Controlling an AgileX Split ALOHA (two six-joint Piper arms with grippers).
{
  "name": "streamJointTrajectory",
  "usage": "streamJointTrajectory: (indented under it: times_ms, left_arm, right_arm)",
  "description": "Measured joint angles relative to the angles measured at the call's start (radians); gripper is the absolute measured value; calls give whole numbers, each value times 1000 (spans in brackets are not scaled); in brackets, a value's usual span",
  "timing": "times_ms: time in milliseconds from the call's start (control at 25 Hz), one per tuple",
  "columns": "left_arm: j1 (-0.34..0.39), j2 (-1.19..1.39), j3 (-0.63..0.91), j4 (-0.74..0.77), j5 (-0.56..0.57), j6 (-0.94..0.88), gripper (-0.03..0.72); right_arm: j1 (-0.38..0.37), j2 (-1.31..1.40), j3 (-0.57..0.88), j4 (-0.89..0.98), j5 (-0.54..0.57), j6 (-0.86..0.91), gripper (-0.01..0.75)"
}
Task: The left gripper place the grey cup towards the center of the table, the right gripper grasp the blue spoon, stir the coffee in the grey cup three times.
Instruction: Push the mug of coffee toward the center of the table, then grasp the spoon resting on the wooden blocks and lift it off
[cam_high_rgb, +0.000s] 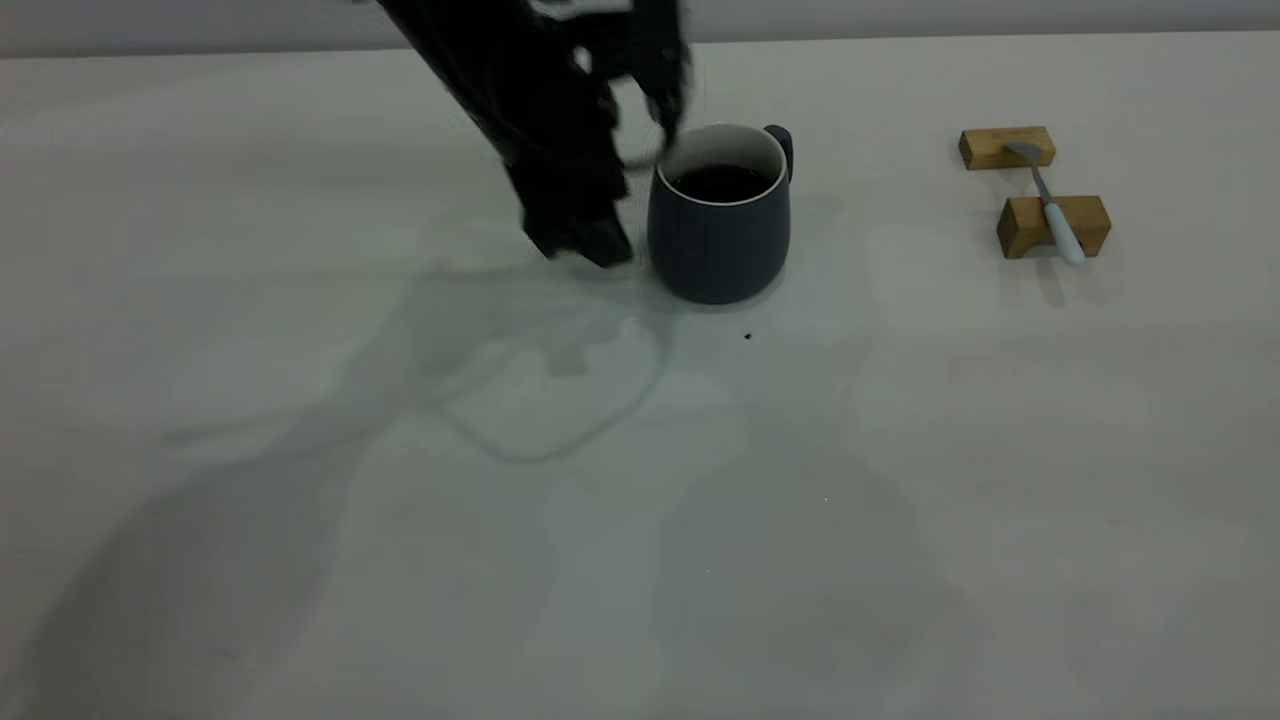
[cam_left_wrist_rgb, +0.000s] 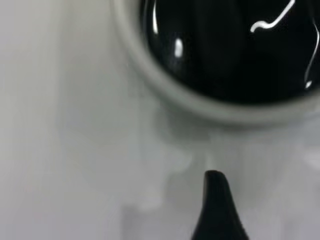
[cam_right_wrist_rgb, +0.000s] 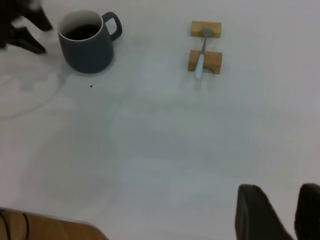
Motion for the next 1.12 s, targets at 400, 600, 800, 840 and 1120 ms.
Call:
streamJointTrajectory:
  times_ms: [400, 600, 800, 840, 1120]
  left_arm:
    - [113, -411, 0, 208, 516, -728, 585]
    - [113, -637, 1, 246, 721, -1014, 585]
    - [113, -815, 13, 258, 721, -1141, 585]
    - [113, -846, 35, 262, 721, -1163, 585]
    - [113, -1116, 397, 314, 721, -1269, 585]
  right_arm:
    - [0, 0, 0, 0, 0, 0, 237]
    - [0, 0, 0, 0, 0, 0, 237]
    - [0, 0, 0, 0, 0, -1, 237]
    - [0, 0, 0, 0, 0, -1, 237]
    - [0, 0, 0, 0, 0, 0, 237]
